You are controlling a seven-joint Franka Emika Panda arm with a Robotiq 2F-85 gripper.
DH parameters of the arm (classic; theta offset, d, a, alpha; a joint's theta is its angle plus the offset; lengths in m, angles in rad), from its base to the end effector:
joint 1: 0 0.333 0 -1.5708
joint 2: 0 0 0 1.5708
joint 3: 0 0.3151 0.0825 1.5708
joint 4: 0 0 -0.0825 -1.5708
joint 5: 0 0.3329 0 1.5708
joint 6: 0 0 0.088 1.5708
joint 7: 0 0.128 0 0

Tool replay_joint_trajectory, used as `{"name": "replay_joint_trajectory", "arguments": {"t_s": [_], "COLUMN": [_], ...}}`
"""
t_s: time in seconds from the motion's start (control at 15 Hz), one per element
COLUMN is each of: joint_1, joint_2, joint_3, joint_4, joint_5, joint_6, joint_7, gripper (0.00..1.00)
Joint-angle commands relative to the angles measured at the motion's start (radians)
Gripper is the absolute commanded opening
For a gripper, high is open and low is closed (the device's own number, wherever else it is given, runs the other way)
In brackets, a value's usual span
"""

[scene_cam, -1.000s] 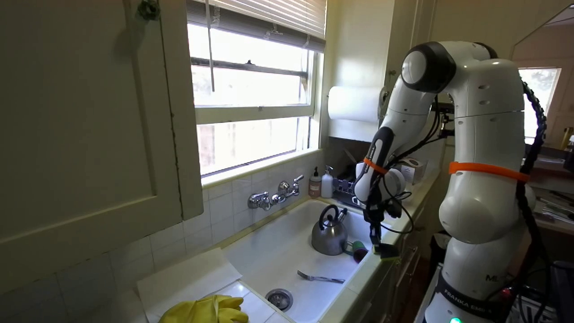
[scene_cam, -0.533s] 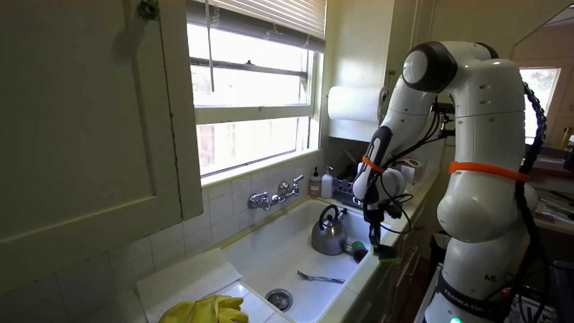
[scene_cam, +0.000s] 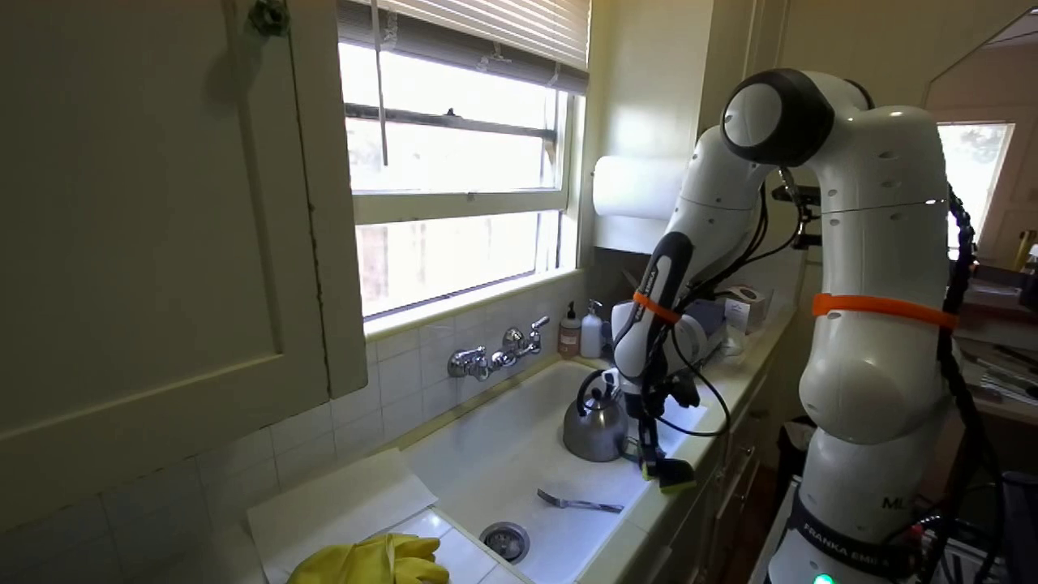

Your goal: Use the sponge to scrub the bottom edge of the sink

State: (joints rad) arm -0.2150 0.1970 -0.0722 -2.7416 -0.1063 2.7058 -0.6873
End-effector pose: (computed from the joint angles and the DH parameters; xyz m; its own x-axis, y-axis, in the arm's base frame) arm 0.3326 -0.0973 0.1717 0.8528 0.4815 -0.2023 0.4664 -0.8764 -0.1201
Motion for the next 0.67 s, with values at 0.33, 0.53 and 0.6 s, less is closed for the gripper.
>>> {"name": "replay_joint_trajectory", "arguments": {"t_s": [0.33,0.53,0.6], "joint_1": [0.098,0.115,0.128], "joint_2": [0.045,0.046,0.045], "joint_3": [0.125,0.155,0.164], "joint_4": [-0.005,0.002,0.006], "joint_5": [0.016,0.013,0.007], "joint_6": [-0.035,-0.048,-0.051], "joint_7": [0.007,0.004,0.012], "gripper": [0.03,0.03,0.03]}}
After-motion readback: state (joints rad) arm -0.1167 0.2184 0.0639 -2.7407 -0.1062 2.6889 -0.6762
